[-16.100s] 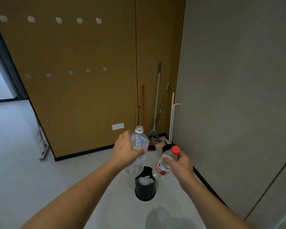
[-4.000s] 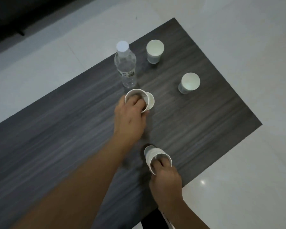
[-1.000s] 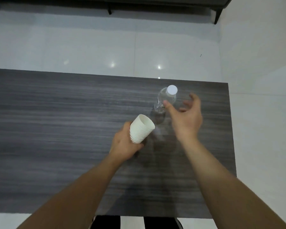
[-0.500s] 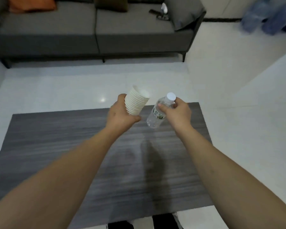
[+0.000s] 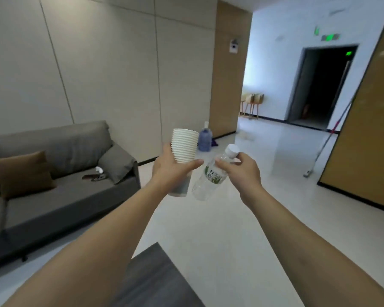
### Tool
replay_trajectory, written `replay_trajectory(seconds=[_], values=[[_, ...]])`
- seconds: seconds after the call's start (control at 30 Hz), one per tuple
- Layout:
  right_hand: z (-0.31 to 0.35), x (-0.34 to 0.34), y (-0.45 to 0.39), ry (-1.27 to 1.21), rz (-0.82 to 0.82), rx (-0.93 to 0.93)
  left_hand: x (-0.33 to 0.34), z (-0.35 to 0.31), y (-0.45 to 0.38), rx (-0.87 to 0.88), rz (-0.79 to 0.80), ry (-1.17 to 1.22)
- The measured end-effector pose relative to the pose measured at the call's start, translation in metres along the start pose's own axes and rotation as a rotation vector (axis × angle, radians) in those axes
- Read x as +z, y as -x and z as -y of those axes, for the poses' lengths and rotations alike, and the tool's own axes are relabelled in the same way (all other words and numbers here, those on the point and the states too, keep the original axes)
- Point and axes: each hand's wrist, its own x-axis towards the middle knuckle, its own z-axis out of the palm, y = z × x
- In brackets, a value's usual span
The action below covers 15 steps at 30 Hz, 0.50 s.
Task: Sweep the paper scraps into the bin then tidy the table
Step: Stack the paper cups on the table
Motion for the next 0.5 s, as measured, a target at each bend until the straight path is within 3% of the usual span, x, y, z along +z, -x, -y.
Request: replay_trajectory(seconds=[0.3, 0.5], values=[[-0.006, -0.341, -0.027, -0.030, -0.399, -0.012, 0.284, -0.229, 0.026, 0.186, 0.351, 0.354], [-0.049, -0.518, -0.004, 0.076, -0.716, 0.020, 0.463, -0.320, 0.074, 0.358, 0.597, 0.338]])
